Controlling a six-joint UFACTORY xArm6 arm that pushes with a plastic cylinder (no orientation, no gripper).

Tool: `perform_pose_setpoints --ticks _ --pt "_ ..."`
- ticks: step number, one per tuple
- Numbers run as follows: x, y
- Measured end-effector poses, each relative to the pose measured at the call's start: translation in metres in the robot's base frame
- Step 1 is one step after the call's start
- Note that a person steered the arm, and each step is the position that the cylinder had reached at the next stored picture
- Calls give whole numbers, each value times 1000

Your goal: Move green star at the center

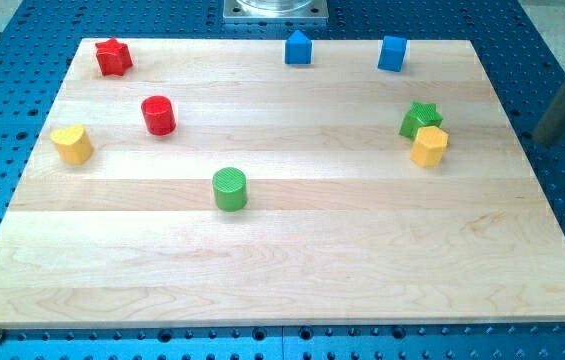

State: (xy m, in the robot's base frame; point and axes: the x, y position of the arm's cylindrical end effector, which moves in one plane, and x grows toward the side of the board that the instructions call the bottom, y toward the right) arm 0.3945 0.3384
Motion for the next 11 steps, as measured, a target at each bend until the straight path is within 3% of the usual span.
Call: perform_pose_setpoints --ticks 4,6,7,8,10,11 --pt "-20 -100" --pt "-27 -232" --pt "-27 -268" --pt "-29 -231" --pt "10 -299" --pt "27 -298"
